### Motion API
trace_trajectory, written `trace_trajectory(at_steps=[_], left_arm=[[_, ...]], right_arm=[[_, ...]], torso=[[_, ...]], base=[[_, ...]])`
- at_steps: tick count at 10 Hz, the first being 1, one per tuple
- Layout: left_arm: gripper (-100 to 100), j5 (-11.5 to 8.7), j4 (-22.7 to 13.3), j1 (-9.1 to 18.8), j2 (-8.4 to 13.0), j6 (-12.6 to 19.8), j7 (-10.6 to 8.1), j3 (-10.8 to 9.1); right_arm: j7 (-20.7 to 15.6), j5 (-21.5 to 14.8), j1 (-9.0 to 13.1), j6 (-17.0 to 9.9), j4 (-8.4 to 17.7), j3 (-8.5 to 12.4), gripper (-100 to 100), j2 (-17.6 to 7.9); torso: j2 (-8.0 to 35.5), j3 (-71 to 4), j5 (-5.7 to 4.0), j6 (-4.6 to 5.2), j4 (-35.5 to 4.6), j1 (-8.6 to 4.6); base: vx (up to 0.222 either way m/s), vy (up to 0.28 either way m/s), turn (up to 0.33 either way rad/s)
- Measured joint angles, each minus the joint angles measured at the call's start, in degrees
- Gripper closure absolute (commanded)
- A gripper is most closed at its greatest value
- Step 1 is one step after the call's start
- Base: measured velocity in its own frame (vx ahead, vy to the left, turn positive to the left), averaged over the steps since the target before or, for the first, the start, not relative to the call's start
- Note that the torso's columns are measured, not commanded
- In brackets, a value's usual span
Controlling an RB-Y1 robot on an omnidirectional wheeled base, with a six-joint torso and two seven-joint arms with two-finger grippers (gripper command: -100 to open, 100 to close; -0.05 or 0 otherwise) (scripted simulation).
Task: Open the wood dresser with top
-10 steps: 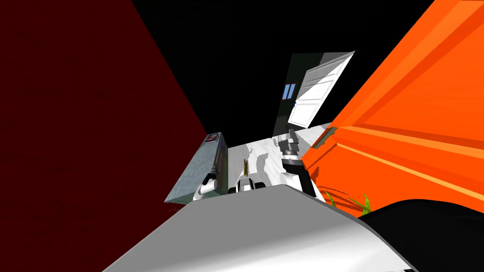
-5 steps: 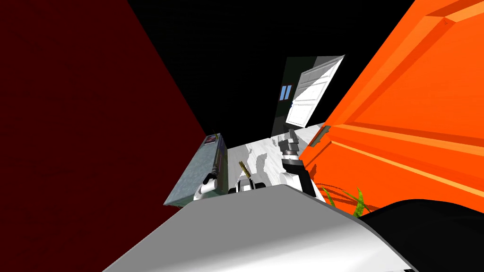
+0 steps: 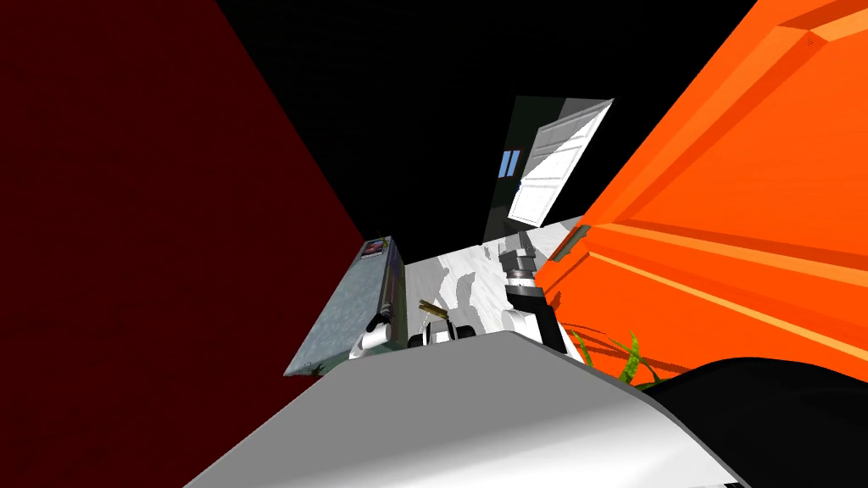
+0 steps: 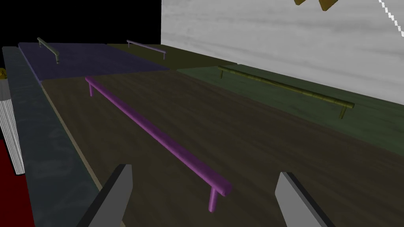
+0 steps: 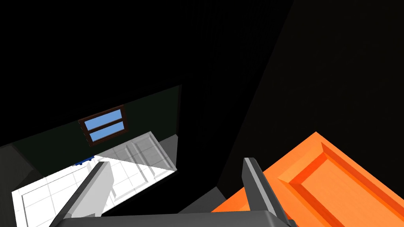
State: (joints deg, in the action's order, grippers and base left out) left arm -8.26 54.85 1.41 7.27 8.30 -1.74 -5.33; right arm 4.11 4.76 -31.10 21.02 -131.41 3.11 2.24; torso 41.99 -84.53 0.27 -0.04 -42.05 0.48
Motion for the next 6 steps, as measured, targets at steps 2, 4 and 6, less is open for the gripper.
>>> trace_trajectory(at_steps=[2, 4, 6], left_arm=[[-100, 0.2, -0.9, 0.1, -0.1, -0.9, 0.05, 0.04], [100, 0.6, -1.8, 0.0, -0.5, -2.0, 0.18, -0.1], [100, 0.1, -1.1, 0.2, -0.2, -1.3, 0.05, 0.11]], right_arm=[[0.0, 0.0, 0.0, 0.0, 0.0, 0.0, 0, 0.0], [0.0, 0.0, 0.0, 0.0, 0.0, 0.0, 0, 0.0], [0.0, 0.0, 0.0, 0.0, 0.0, 0.0, 0, 0.0]], torso=[[-0.2, -0.2, -0.05, 0.02, 0.0, -0.12], [0.1, -0.1, -0.2, 0.03, -0.2, -0.32], [0.5, 0.1, -0.26, 0.01, -0.3, -0.42]], base=[[0.073, -0.003, -0.002], [-0.01, -0.006, 0.0], [-0.009, -0.047, 0.002]])
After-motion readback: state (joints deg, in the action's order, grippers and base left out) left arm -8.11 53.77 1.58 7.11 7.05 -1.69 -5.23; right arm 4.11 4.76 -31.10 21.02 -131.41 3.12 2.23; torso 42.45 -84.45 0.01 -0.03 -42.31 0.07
